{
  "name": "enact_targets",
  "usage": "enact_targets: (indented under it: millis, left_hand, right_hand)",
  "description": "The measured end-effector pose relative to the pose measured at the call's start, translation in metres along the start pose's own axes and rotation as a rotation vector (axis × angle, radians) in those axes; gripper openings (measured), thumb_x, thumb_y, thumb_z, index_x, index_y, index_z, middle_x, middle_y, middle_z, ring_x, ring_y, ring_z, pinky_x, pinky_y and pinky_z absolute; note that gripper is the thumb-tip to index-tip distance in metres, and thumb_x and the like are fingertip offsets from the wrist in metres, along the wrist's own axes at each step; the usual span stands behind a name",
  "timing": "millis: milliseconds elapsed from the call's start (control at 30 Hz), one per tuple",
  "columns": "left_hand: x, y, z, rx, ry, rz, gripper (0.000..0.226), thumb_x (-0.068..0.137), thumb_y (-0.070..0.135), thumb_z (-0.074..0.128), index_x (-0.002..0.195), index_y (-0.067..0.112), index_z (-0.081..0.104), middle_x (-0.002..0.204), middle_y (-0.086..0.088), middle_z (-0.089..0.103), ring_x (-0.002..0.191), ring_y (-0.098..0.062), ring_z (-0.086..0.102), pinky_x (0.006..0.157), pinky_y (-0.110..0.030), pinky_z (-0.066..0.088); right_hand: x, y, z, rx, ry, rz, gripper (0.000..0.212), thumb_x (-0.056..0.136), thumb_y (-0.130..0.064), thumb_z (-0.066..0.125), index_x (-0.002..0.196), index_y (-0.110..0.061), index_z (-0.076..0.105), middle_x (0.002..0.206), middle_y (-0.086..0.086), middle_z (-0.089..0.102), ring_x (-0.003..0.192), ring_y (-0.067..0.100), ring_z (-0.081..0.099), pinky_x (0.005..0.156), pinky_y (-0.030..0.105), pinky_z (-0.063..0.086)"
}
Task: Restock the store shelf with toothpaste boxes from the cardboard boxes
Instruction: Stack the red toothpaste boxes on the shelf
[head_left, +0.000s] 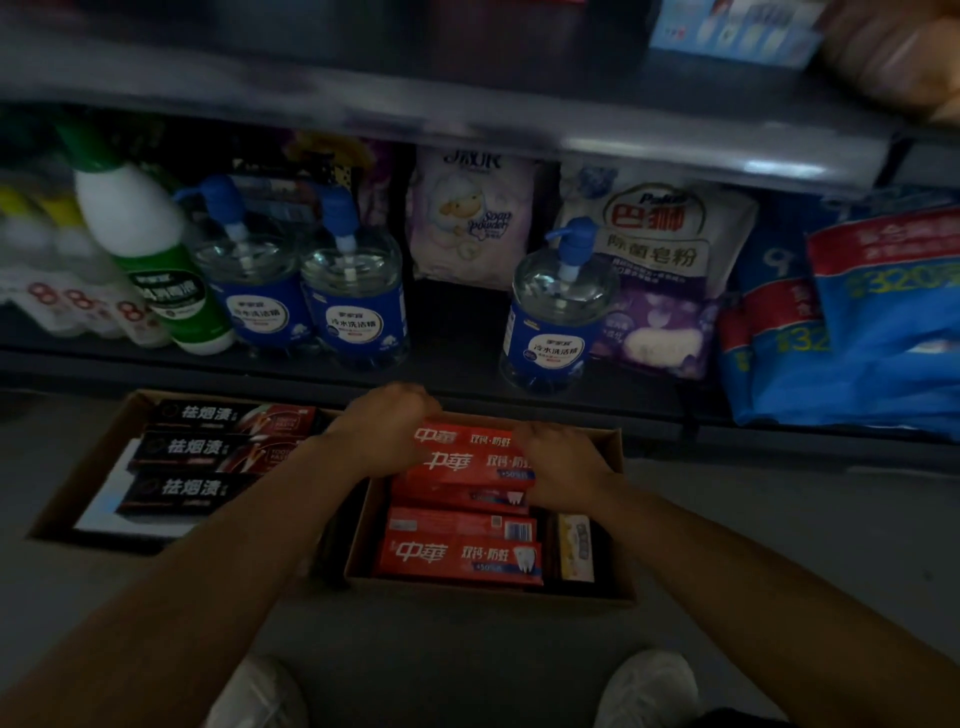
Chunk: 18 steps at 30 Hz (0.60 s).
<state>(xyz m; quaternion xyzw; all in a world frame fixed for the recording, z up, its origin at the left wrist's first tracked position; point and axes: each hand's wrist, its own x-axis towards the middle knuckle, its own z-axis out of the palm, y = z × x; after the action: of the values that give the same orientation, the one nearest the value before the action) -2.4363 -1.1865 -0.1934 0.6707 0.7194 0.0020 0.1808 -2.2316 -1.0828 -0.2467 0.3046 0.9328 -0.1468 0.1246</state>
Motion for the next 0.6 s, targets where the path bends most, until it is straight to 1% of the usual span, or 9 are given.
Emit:
enact_targets:
  millis: [133,200,267,300,333,400,500,533,600]
  left_hand:
    - [-0.011,0.009,-0.044,0.048,0.058,0.026,0.037,0.08,0.038,0.072,0.112,0.02,0.066,0.105,0.0,0.058,0.097,-0.015,0.055,0.08,-0.03,0.048]
    - [-0.021,0.02,-0.072,0.084,0.105,0.041,0.046,0.081,0.04,0.071,0.121,0.018,0.063,0.116,-0.004,0.059,0.104,-0.018,0.055,0.087,-0.033,0.048]
    - [-0.032,0.034,-0.102,0.143,0.146,0.047,0.058,0.082,0.039,0.07,0.132,0.015,0.056,0.128,-0.005,0.056,0.115,-0.02,0.053,0.095,-0.032,0.045]
    - [-0.039,0.04,-0.118,0.174,0.166,0.044,0.06,0.082,0.038,0.07,0.134,0.014,0.054,0.131,-0.005,0.055,0.118,-0.02,0.052,0.096,-0.03,0.044]
    - [-0.045,0.046,-0.133,0.2,0.192,0.047,0.059,0.081,0.038,0.071,0.132,0.015,0.055,0.13,-0.005,0.056,0.117,-0.02,0.053,0.095,-0.03,0.044]
    - [-0.058,0.056,-0.164,0.254,0.25,0.049,0.051,0.078,0.036,0.073,0.122,0.013,0.062,0.12,-0.005,0.061,0.108,-0.021,0.056,0.09,-0.034,0.048]
    - [-0.078,0.066,-0.21,0.3,0.342,0.044,0.047,0.073,0.04,0.076,0.111,0.014,0.066,0.11,-0.005,0.065,0.099,-0.023,0.06,0.083,-0.037,0.05]
    - [-0.083,0.069,-0.224,0.305,0.375,0.051,0.046,0.073,0.041,0.077,0.11,0.015,0.066,0.109,-0.004,0.065,0.099,-0.022,0.061,0.083,-0.037,0.051]
    - [-0.093,0.076,-0.251,0.287,0.419,0.055,0.049,0.075,0.038,0.077,0.118,0.017,0.065,0.115,-0.002,0.064,0.103,-0.02,0.059,0.087,-0.032,0.049]
  right_hand:
    - [-0.018,-0.005,-0.048,-0.062,0.111,-0.035,0.052,0.077,-0.038,0.072,0.115,-0.014,0.046,0.114,0.004,0.055,0.102,0.02,0.055,0.081,0.035,0.05]
    - [-0.031,-0.01,-0.075,-0.091,0.187,-0.048,0.043,0.076,-0.039,0.071,0.104,-0.016,0.047,0.104,0.002,0.057,0.093,0.019,0.058,0.073,0.033,0.05]
    - [-0.046,-0.015,-0.103,-0.096,0.26,-0.061,0.043,0.074,-0.048,0.069,0.097,-0.02,0.046,0.097,-0.001,0.057,0.086,0.018,0.058,0.07,0.033,0.05]
    - [-0.053,-0.018,-0.118,-0.107,0.284,-0.06,0.044,0.073,-0.049,0.069,0.099,-0.021,0.047,0.098,-0.001,0.058,0.085,0.017,0.058,0.07,0.033,0.051]
    - [-0.061,-0.022,-0.134,-0.126,0.297,-0.057,0.045,0.073,-0.046,0.07,0.102,-0.02,0.048,0.101,0.0,0.059,0.087,0.018,0.059,0.072,0.034,0.051]
    - [-0.077,-0.028,-0.167,-0.166,0.321,-0.061,0.048,0.072,-0.038,0.074,0.107,-0.019,0.048,0.105,0.002,0.059,0.092,0.019,0.058,0.075,0.034,0.051]
    - [-0.1,-0.036,-0.216,-0.226,0.39,-0.062,0.055,0.07,-0.04,0.077,0.111,-0.019,0.047,0.106,0.001,0.058,0.093,0.019,0.058,0.072,0.028,0.042]
    - [-0.107,-0.039,-0.232,-0.245,0.422,-0.063,0.057,0.069,-0.041,0.077,0.111,-0.018,0.047,0.107,0.002,0.06,0.092,0.02,0.058,0.071,0.027,0.039]
    - [-0.118,-0.042,-0.261,-0.275,0.471,-0.05,0.055,0.068,-0.041,0.077,0.107,-0.018,0.047,0.107,0.003,0.061,0.093,0.023,0.06,0.07,0.028,0.04]
